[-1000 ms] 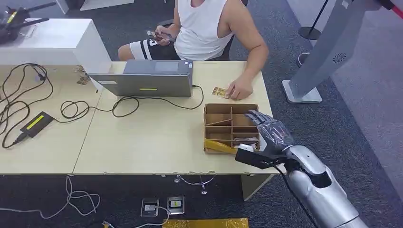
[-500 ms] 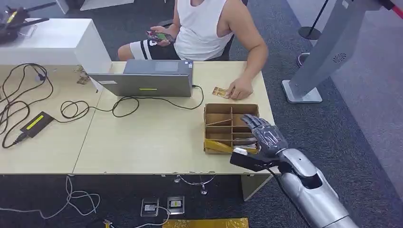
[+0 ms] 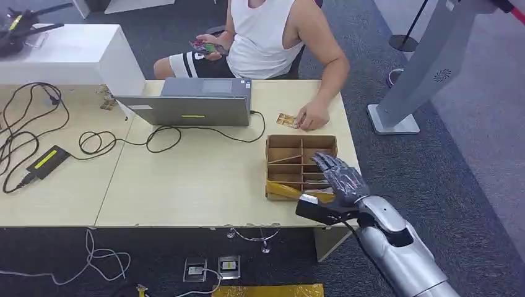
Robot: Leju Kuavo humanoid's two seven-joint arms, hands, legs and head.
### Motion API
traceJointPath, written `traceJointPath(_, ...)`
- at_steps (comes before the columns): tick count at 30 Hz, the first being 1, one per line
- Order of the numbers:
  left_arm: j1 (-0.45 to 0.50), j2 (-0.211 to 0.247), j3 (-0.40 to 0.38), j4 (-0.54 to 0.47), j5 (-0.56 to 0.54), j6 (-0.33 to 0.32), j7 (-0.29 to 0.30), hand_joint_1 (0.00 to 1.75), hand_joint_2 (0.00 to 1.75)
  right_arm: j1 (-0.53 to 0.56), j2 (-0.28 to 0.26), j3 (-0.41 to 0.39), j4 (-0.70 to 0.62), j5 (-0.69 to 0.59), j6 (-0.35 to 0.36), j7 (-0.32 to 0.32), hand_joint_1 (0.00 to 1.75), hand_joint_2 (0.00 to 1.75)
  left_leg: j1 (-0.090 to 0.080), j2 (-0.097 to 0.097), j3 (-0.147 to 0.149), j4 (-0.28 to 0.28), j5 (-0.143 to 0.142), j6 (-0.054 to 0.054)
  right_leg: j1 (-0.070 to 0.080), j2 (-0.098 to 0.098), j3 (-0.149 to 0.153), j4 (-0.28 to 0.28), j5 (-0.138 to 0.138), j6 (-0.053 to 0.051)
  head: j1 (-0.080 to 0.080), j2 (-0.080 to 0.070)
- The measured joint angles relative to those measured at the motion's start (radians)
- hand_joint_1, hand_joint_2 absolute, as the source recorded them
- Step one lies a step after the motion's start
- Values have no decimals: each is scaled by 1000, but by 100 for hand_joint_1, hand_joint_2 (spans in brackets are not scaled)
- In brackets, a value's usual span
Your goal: Pass the card to the sensor for recognition and then transmit it.
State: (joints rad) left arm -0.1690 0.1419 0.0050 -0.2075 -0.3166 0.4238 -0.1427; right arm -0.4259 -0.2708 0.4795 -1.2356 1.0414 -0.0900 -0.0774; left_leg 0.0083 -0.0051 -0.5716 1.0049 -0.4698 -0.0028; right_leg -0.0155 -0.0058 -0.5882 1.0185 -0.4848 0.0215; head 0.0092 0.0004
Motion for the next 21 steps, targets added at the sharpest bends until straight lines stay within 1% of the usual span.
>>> traceJointPath(8,-8,0,-10,0,-10,-7,11,0,0,0,22,5,28,8,-32,-8,0,175,0,0,0,0,0,0,0,0,0,0,0,0,0,0)
traceJointPath(14,-11,1,-18,0,-10,-13,16,0,0,0,27,15,47,7,-40,-13,0,175,0,0,0,0,0,0,0,0,0,0,0,0,0,0)
traceJointPath(15,-11,1,-18,0,-10,-13,16,0,0,0,27,15,49,7,-40,-13,12,175,0,0,0,0,0,0,0,0,0,0,0,0,0,0)
traceJointPath(16,-11,1,-18,0,-10,-13,16,0,0,0,28,16,52,7,-41,-13,33,175,0,0,0,0,0,0,0,0,0,0,0,0,0,0)
traceJointPath(17,-11,1,-18,0,-9,-12,16,0,0,0,30,16,56,6,-42,-14,40,175,0,0,0,0,0,0,0,0,0,0,0,0,0,0)
traceJointPath(18,-11,1,-19,0,-9,-12,16,0,0,-1,31,16,59,5,-43,-14,77,175,0,0,0,0,0,0,0,0,0,0,0,0,0,0)
traceJointPath(19,-11,1,-19,0,-9,-12,16,0,0,-1,31,16,61,3,-43,-14,72,175,0,0,0,0,0,0,0,0,0,0,0,0,0,0)
traceJointPath(20,-11,1,-19,0,-9,-12,16,0,0,-1,31,16,63,1,-43,-14,72,175,0,0,0,0,0,0,0,0,0,0,0,0,0,0)
traceJointPath(21,-11,1,-19,0,-8,-12,16,0,0,-2,32,16,66,-2,-43,-14,45,175,0,0,0,0,0,0,0,0,0,0,0,0,0,0)
